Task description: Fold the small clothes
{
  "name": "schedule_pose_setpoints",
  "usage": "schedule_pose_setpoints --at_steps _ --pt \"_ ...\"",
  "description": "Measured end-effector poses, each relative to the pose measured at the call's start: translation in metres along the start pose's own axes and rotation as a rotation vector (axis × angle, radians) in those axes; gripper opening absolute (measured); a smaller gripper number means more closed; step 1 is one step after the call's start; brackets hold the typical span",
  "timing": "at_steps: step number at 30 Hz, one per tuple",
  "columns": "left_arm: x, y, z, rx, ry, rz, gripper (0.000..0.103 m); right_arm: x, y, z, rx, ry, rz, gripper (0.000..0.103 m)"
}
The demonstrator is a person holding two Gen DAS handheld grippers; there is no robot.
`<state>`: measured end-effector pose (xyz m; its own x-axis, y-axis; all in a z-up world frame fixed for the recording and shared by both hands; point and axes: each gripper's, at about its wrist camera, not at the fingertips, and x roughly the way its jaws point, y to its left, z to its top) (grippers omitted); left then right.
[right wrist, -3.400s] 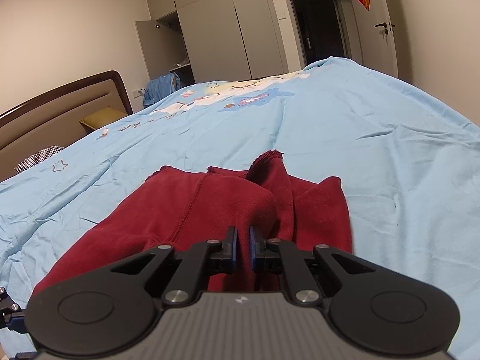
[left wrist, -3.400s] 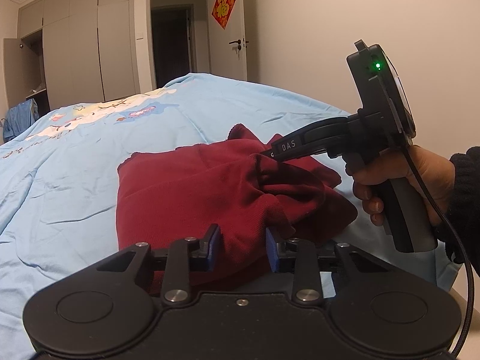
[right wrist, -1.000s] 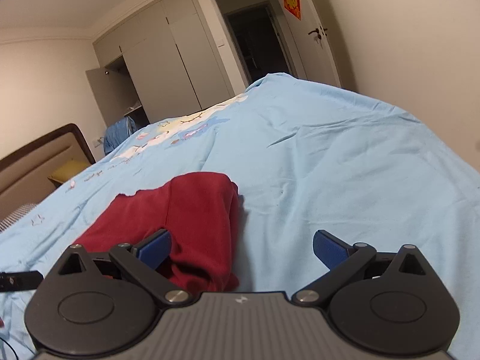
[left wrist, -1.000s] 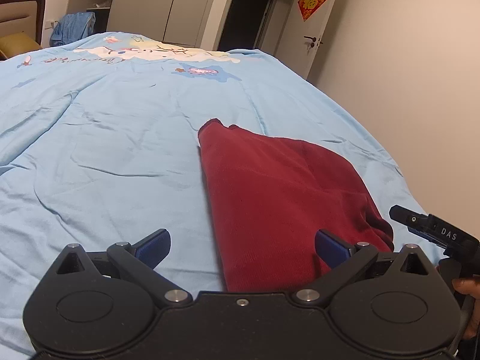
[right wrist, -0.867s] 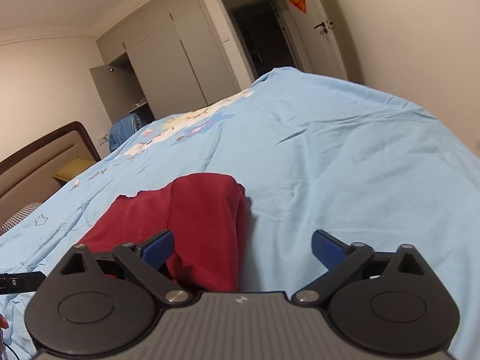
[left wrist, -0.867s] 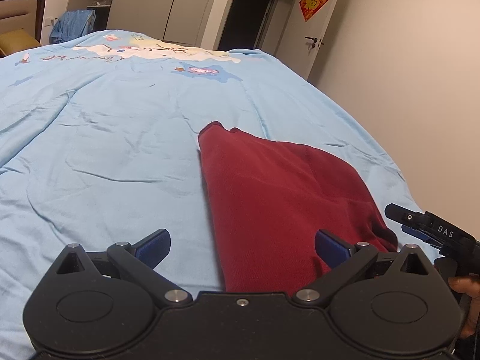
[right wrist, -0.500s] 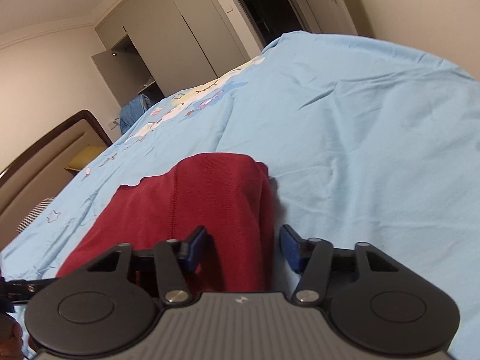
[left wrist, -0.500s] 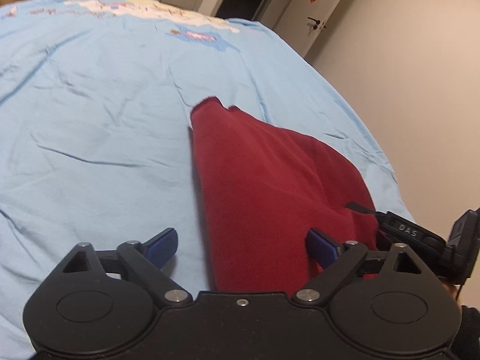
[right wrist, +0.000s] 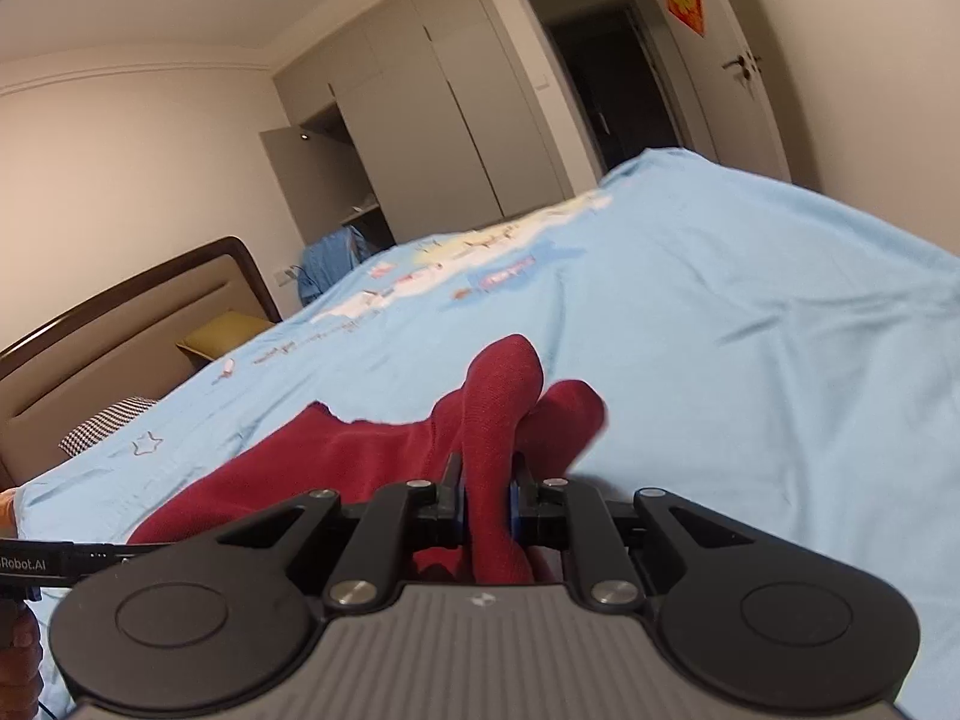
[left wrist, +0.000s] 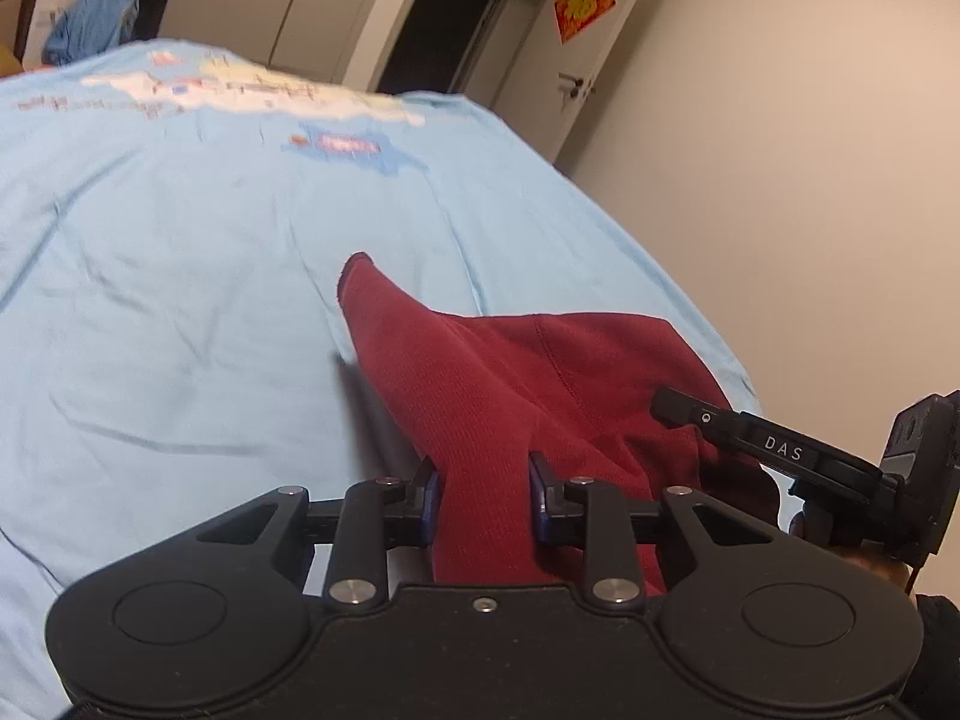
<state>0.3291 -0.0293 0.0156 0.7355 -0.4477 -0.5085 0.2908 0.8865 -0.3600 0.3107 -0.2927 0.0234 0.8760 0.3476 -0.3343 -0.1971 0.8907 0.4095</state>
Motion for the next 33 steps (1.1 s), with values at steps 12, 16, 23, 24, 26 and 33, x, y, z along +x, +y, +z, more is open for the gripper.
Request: schedule_pose_setpoints --at_steps 12,16,23,24,26,33 --pt "-0.015 0.049 0.033 -0.017 -0.068 0.177 0.031 0.083 0.059 0.014 -0.06 0.054 0.065 0.014" --pt "-0.004 0.067 0.018 -0.029 -0.009 0.212 0.035 0.096 0.064 -0.006 -0.102 0.106 0.008 0.017" --pt "-0.01 0.071 -0.001 0.014 -0.006 0.26 0.06 0.074 0.063 -0.027 -0.205 0.14 -0.035 0.045" --pt "-0.012 0.069 -0.005 0.028 -0.005 0.265 0.065 0.07 0.065 -0.031 -0.232 0.145 -0.04 0.05" --pt "-0.017 0.068 -0.012 0.05 0.001 0.278 0.067 0.059 0.07 -0.039 -0.282 0.15 -0.043 0.054" --pt "-0.04 0.068 -0.035 0.016 -0.011 0.306 0.08 0.02 0.088 -0.059 -0.426 0.123 -0.062 0.071"
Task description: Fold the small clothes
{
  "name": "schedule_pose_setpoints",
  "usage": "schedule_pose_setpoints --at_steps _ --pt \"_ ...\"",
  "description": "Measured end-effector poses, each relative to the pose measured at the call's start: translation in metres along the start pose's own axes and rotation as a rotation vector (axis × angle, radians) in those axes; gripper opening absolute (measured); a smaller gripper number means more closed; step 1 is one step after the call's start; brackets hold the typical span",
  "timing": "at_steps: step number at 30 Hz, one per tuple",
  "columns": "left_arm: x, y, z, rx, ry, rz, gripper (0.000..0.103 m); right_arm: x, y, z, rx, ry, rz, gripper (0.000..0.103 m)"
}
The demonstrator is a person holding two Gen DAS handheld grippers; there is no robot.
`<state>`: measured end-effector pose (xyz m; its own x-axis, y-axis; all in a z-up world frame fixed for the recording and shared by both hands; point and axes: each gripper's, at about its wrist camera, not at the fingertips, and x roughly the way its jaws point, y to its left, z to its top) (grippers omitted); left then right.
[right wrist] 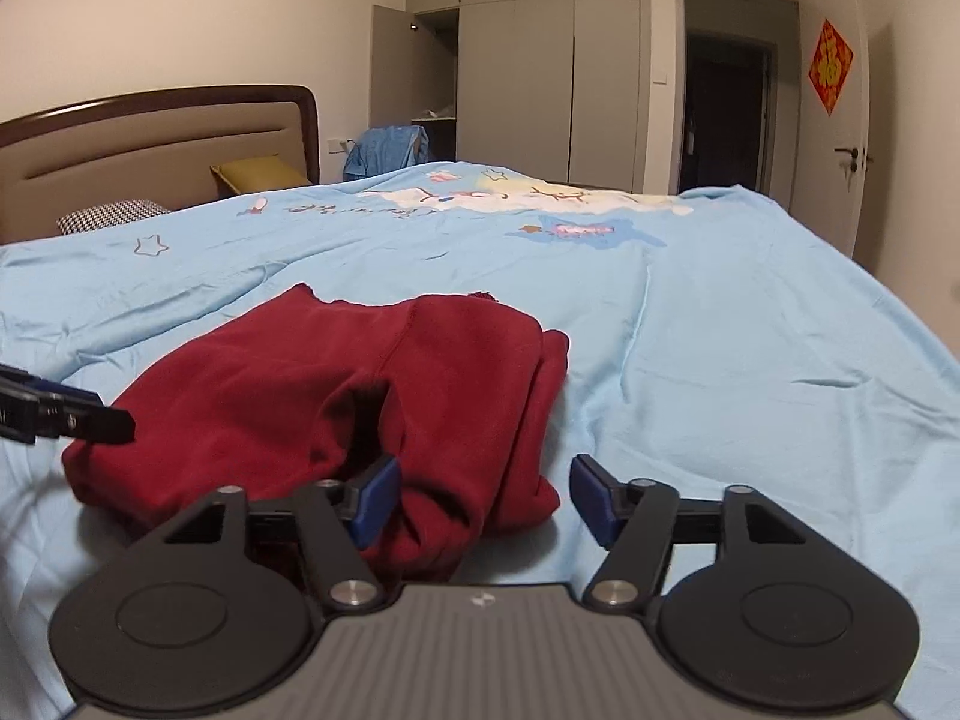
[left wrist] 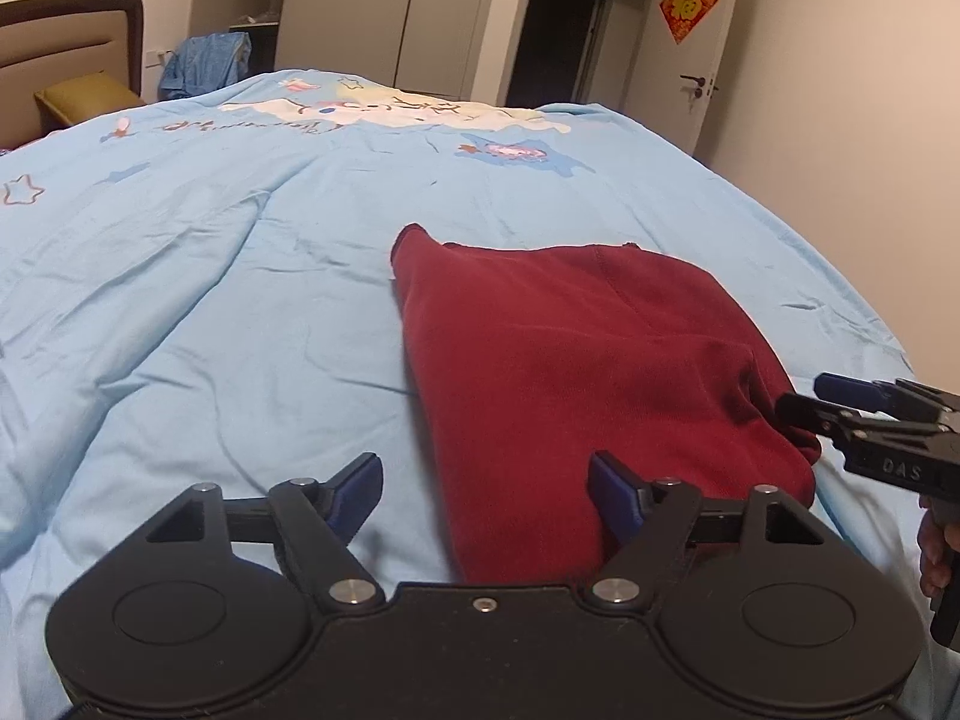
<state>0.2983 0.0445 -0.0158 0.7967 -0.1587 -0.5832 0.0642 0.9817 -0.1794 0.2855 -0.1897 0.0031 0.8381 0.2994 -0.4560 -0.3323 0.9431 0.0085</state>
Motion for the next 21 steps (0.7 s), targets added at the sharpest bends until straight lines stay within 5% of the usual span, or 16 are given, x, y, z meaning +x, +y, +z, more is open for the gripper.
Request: schedule_pose_setpoints --at_steps 4,11,15,21 --pt "-0.018 -0.001 -0.006 -0.011 -0.02 0.005 0.088 -0.022 0.003 -0.001 -0.013 -0.037 -0.027 0.073" --pt "-0.06 -0.016 -0.017 -0.008 -0.112 0.009 0.102 -0.072 0.008 0.004 0.041 -0.152 -0.047 0.092" --pt "-0.086 -0.022 -0.026 0.013 -0.167 0.02 0.102 -0.099 0.015 -0.001 0.077 -0.217 -0.066 0.102" --pt "-0.122 -0.028 -0.044 0.03 -0.244 0.049 0.102 -0.134 0.027 -0.019 0.13 -0.251 -0.075 0.103"
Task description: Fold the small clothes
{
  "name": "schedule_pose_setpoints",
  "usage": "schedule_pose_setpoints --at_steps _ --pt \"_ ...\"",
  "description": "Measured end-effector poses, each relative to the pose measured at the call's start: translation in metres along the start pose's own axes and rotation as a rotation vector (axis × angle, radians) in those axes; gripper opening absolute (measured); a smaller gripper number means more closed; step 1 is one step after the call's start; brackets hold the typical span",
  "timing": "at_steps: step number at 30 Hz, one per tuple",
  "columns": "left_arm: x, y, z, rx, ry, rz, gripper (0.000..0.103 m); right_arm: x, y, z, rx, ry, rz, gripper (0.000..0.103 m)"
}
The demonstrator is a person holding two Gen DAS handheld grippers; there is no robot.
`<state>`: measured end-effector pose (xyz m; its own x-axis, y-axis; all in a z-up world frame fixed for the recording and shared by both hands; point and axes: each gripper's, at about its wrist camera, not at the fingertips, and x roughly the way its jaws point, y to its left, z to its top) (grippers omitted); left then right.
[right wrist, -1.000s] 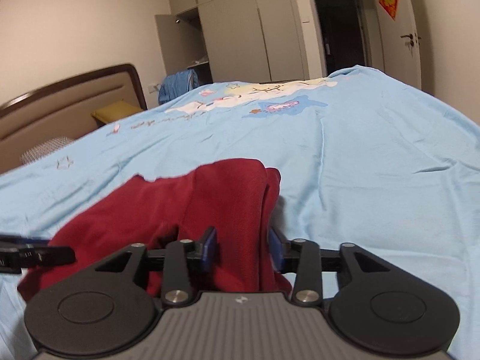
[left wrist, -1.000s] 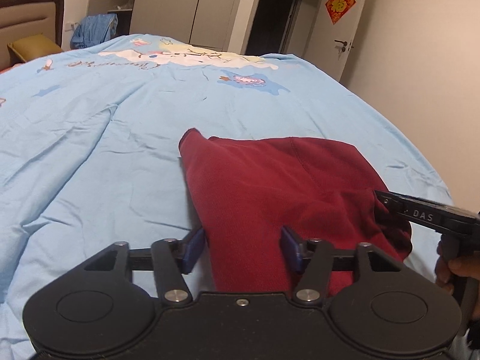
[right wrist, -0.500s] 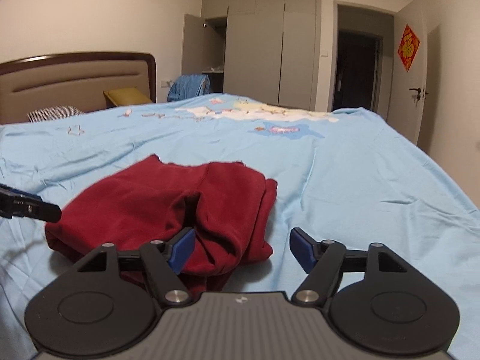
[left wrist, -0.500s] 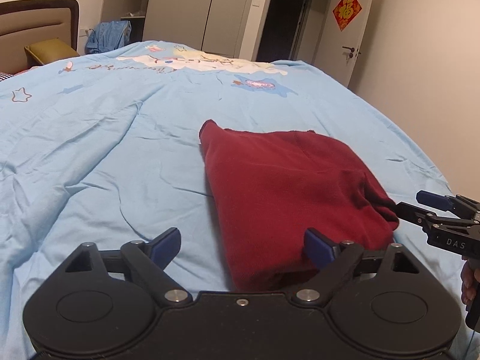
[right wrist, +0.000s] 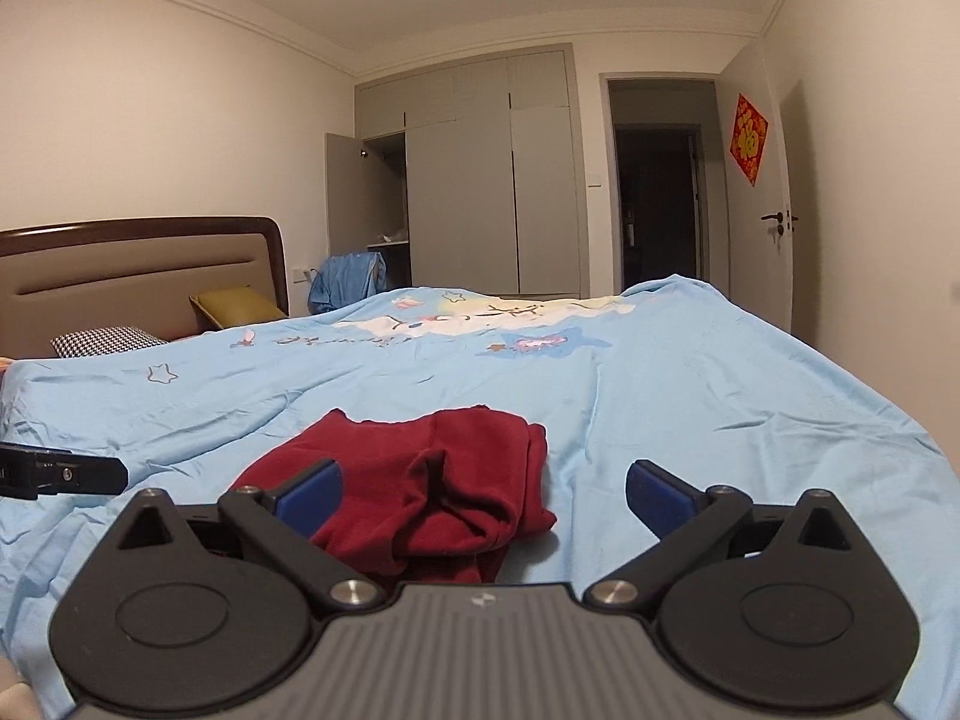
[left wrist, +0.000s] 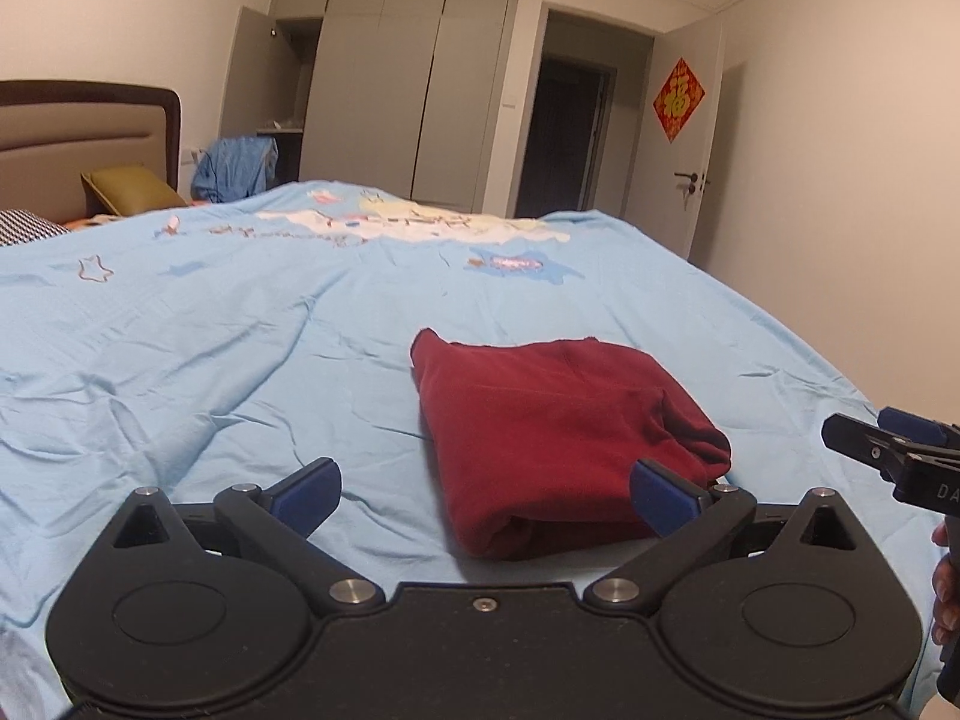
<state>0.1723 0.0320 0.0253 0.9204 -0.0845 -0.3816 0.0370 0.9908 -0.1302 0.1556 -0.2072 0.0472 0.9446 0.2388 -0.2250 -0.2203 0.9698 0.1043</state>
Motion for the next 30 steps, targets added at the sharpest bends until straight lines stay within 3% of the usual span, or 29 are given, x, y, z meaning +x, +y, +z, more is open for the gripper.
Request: schedule_pose_setpoints --at_steps 14,30 --pt "-0.037 -0.005 -0.046 0.093 0.008 0.023 0.102 -0.038 0.017 -0.043 -0.021 0.059 -0.043 0.103" --pt "-0.037 -0.001 -0.049 0.075 0.021 0.021 0.102 -0.037 0.02 -0.044 -0.026 0.065 -0.028 0.103"
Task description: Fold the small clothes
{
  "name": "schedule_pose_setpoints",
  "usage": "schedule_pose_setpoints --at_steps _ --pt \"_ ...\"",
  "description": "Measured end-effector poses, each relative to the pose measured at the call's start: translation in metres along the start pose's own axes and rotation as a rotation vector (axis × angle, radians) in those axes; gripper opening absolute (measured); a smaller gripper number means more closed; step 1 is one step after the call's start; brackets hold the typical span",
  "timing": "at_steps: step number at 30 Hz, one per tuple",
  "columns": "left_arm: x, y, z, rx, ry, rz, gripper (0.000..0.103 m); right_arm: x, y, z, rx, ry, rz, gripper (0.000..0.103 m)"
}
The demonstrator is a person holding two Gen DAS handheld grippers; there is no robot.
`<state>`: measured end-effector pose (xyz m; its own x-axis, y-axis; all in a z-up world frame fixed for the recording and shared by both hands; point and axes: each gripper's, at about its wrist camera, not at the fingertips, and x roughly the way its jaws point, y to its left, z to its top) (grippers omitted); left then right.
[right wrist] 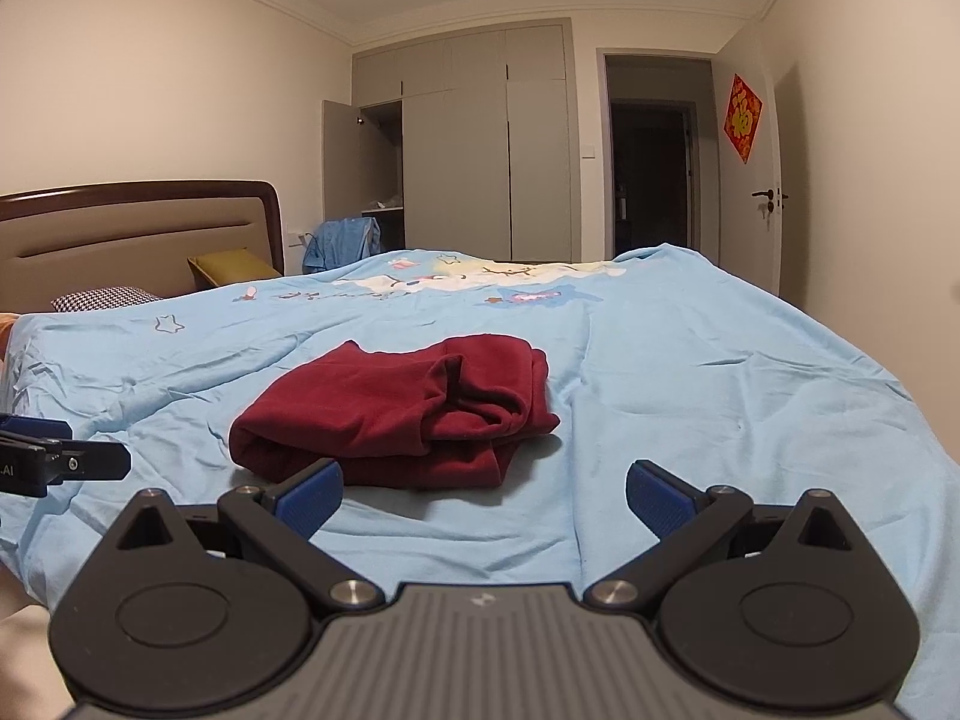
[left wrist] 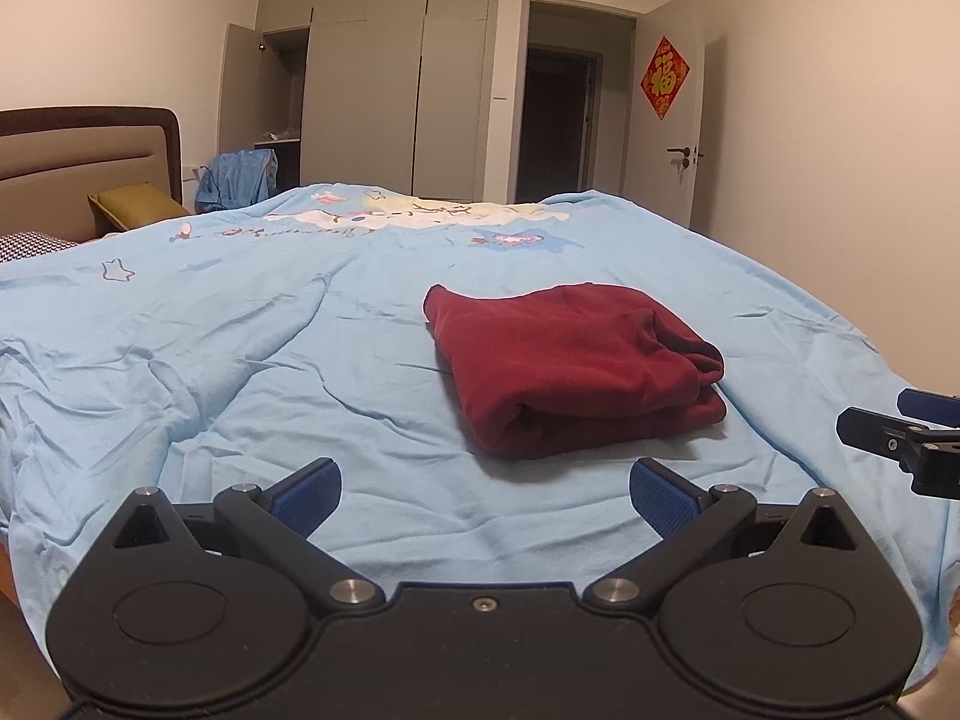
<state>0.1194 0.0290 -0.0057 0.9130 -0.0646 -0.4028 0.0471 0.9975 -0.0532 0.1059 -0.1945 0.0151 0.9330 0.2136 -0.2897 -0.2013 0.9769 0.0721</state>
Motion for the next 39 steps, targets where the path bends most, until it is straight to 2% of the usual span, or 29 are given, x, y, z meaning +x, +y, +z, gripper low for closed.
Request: schedule_pose_setpoints --at_steps 29,39 --pt "0.016 0.002 -0.003 0.004 0.045 -0.023 0.102 0.013 0.001 0.0 0.005 0.031 -0.004 0.103" --pt "0.028 0.004 -0.002 -0.001 0.076 0.037 0.102 0.025 -0.003 -0.006 0.014 0.067 -0.008 0.103"
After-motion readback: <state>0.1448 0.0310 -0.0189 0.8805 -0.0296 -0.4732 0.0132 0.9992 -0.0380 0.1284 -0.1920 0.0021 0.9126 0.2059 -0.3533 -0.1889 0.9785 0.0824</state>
